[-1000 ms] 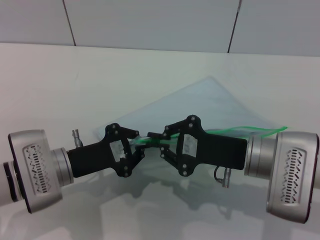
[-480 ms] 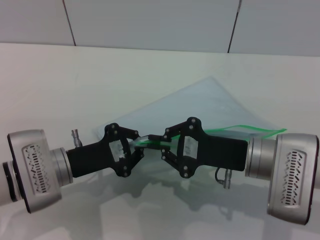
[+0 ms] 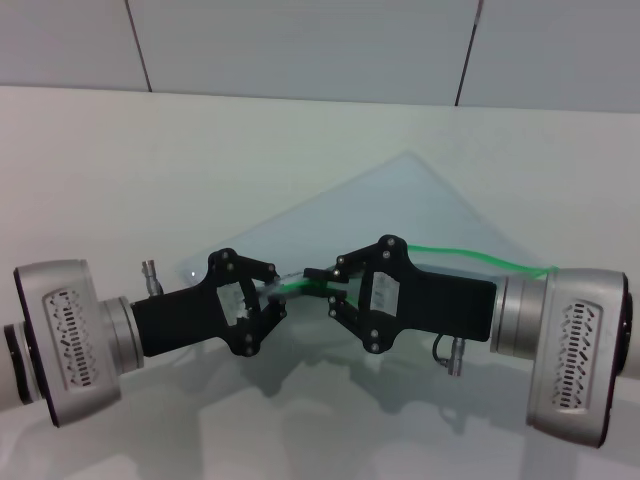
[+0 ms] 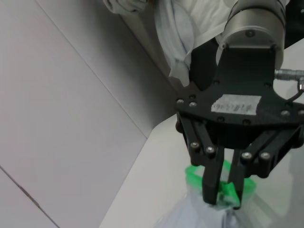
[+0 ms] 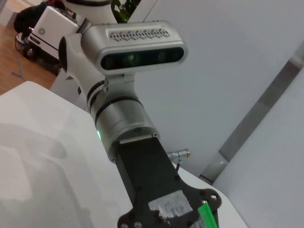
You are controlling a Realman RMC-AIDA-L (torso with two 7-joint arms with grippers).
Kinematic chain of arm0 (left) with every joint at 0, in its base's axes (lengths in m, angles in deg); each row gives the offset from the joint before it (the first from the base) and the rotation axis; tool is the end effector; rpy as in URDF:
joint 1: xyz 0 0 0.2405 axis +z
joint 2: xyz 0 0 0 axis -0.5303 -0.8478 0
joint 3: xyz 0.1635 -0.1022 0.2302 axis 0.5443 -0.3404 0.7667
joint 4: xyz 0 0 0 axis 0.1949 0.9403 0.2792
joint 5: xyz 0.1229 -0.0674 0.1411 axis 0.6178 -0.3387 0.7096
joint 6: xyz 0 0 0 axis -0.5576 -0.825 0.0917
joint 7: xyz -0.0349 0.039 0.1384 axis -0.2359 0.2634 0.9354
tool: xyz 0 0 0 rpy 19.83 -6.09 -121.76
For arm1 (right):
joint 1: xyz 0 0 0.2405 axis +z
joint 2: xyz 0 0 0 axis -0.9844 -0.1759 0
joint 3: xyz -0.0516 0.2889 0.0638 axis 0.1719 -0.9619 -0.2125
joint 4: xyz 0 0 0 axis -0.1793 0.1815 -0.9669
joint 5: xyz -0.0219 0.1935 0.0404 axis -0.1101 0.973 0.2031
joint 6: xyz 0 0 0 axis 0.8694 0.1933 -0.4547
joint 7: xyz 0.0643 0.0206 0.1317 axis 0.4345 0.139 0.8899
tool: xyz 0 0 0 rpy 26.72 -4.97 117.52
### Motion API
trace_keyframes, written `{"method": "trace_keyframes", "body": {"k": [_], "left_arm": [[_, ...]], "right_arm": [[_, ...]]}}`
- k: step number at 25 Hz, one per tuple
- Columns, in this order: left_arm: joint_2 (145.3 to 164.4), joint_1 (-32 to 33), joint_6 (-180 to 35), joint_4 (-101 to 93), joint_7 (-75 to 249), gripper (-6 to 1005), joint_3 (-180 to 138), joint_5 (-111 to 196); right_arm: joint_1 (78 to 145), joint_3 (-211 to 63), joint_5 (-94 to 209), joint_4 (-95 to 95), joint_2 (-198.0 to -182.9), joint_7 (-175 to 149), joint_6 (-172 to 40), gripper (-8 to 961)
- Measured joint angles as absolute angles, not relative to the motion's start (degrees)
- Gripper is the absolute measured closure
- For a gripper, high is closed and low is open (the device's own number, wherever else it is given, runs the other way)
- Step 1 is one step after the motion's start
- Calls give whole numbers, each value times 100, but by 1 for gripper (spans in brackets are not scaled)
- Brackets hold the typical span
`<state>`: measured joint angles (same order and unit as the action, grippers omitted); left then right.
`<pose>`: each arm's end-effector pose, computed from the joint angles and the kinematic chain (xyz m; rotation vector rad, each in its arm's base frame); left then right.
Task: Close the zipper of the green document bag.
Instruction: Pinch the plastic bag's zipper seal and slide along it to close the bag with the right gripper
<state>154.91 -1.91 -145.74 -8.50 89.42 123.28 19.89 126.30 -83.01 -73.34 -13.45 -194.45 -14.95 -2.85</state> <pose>-0.3130 0.3206 -0.0720 -2.4352 0.4833 -0.5150 0.2132 0.3469 -0.1312 -2.5755 -0.6526 0.6979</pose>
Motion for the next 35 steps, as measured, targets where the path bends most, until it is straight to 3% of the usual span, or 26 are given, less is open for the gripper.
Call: {"method": "trace_keyframes", "body": {"k": [35], "left_arm": [[15482,-129,-14585,-849,8956,942,12328,1991]], "right_arm": [[11773,-9214,-7273,-771,-19423,-1564,-326,813]]}}
